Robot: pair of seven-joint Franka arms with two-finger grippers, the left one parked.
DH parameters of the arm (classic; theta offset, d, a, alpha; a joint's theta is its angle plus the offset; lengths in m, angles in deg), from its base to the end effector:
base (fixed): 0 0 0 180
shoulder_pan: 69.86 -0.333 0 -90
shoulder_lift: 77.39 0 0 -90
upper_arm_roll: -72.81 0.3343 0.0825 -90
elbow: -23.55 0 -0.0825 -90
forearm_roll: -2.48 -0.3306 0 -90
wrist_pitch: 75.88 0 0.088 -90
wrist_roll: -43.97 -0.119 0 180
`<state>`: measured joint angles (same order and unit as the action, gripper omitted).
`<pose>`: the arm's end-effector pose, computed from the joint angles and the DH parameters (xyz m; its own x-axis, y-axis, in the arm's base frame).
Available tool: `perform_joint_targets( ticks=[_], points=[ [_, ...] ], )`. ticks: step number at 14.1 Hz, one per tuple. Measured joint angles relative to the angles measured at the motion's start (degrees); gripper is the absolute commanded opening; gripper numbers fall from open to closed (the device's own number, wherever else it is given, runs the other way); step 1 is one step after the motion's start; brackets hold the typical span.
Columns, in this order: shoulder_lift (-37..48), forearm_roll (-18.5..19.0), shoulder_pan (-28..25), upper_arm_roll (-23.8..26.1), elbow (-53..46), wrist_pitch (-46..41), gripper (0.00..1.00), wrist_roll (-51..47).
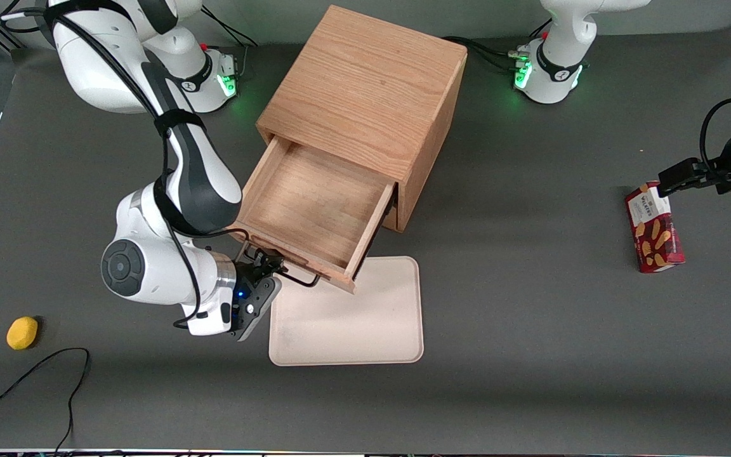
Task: Open upper drawer
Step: 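Keep pulling the drawer further out with the right gripper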
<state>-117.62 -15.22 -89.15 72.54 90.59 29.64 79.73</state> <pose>0.6568 0.2568 0.3980 0.6529 0.7456 0.1336 0.7493 -0.6099 -0.2580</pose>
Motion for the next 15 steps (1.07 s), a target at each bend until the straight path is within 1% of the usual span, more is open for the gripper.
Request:
perform_joint_targets(
  ticks=[15],
  points=[
    [-1.0, 0.0, 2.1, 0.0, -1.7, 1.6, 1.00, 0.9]
  ],
)
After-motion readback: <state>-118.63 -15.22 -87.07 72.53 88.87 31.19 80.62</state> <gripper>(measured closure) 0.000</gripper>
